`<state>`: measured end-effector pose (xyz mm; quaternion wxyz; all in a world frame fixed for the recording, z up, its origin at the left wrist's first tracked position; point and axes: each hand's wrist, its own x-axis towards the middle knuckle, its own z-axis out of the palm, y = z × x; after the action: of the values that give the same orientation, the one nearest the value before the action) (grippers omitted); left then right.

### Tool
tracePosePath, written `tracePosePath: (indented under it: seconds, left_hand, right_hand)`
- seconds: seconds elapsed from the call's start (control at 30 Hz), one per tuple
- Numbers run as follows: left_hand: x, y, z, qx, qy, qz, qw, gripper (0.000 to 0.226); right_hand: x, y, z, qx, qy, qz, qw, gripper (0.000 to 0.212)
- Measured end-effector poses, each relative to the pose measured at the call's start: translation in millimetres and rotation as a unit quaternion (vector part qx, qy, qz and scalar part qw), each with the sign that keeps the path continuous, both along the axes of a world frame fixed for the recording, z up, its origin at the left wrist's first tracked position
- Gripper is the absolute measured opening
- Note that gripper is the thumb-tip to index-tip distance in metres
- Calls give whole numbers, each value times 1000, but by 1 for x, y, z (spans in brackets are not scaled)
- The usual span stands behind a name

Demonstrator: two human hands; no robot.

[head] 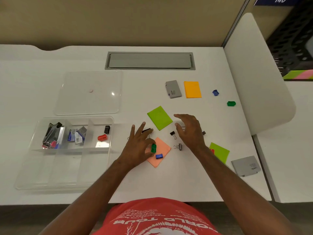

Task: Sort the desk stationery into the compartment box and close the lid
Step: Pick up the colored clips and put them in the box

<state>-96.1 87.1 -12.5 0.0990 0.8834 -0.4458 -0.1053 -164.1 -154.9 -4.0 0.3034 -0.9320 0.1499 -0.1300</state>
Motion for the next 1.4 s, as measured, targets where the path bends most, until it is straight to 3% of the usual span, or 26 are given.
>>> tracePosePath:
  seconds: [0.1,0.3,0.47,0.63,0.87,1.13,1.4]
  left_hand:
    - [-8,3,5,-28,18,12,999,32]
    - [-36,7,13,-23,0,-67,998,35]
    - [-53,-5,12,24,-2,-59,998,43]
    - [-61,-13,5,0,-25,-33,999,38]
    - [-62,-39,13,-35,12,-18,999,47]
    - [-59,-79,29,-72,27,-6,997,45]
    - [-53,-105,33,-82,52,15,995,45]
  right_hand:
    - [-2,-4,1,-2,0,-1,1000,36]
    - [-13,-15,-1,8,12,-22,1000,34]
    - [-36,-28,3,15,12,-42,999,33]
    - [-77,-40,17,-40,24,-63,997,31]
    - [-127,-57,24,-9,145,-109,983,23]
    - [-127,-64,10,0,269,-80,960,35]
    - [-112,-83,-1,53,163,-96,980,23]
